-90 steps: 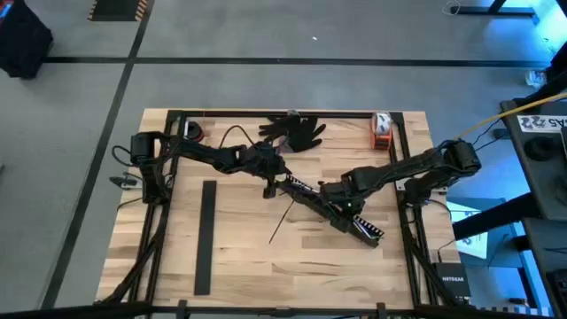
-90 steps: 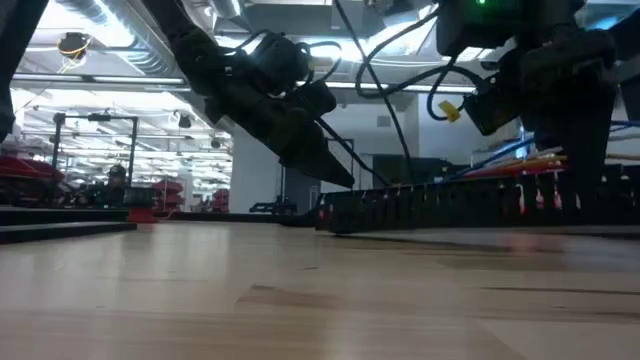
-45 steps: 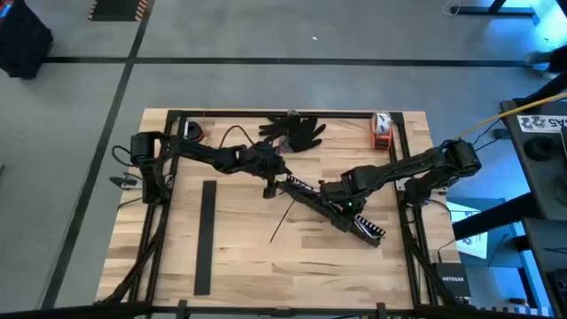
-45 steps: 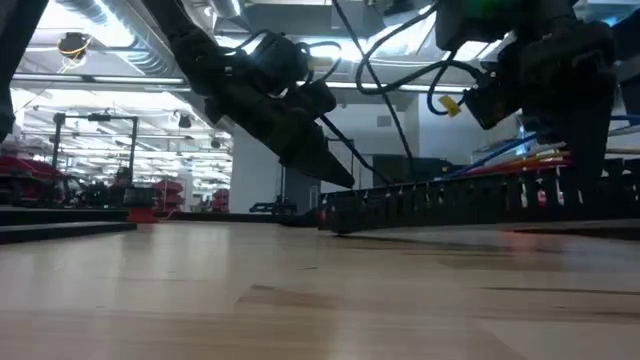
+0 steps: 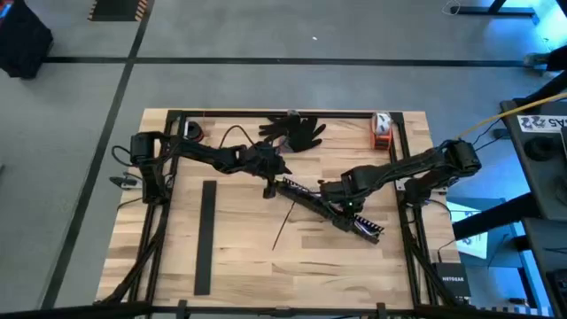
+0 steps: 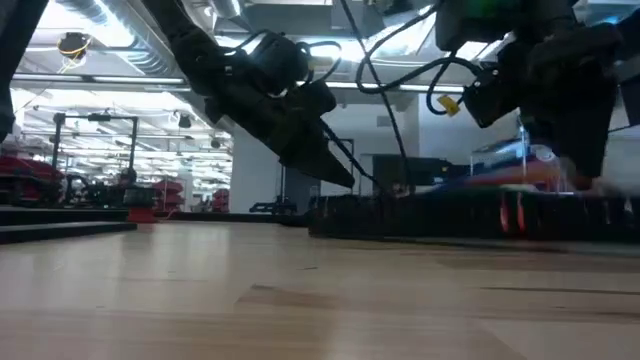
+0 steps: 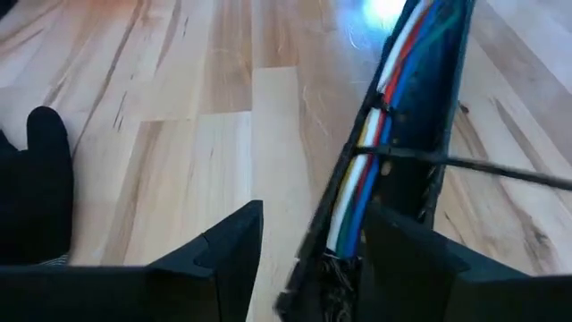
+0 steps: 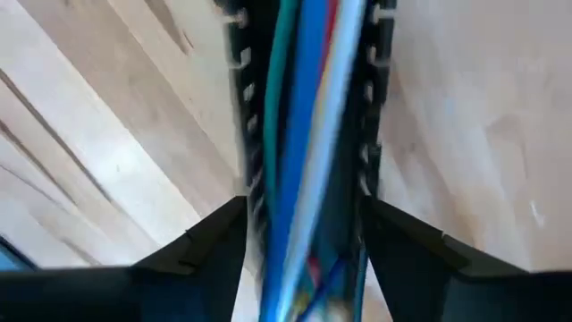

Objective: Ziptie cables
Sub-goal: Put the cable wires into the cable duct

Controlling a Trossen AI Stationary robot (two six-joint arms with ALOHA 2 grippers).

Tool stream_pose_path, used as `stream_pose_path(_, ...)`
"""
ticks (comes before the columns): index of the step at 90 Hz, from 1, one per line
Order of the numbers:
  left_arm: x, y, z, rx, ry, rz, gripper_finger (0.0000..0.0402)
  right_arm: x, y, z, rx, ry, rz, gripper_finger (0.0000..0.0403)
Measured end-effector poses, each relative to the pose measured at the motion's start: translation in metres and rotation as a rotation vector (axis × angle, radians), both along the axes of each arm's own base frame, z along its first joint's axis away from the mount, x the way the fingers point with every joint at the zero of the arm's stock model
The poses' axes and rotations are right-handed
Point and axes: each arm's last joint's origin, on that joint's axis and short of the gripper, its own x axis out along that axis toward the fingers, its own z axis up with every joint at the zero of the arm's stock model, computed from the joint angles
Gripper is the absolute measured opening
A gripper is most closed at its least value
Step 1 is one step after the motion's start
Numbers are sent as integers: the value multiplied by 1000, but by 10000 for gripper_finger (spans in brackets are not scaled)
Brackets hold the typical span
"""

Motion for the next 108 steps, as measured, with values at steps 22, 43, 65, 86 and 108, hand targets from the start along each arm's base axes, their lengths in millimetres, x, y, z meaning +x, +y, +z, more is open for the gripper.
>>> stream_pose_path(22,0,0,0,0,0,0,189,-1,0,1,-1,0,-1,217)
stream_pose_path(43,0,0,0,-3,2,2,189,-3,0,7,14,-6,-12,238)
stream_pose_path(65,0,0,0,-2,2,1,189,1,1,28,29,-22,69,233)
stream_pose_path(86,0,0,0,-3,2,2,189,12,0,56,-64,-140,203,220)
stream_pose_path(108,0,0,0,-19,2,13,189,10,-4,60,-178,-295,206,189)
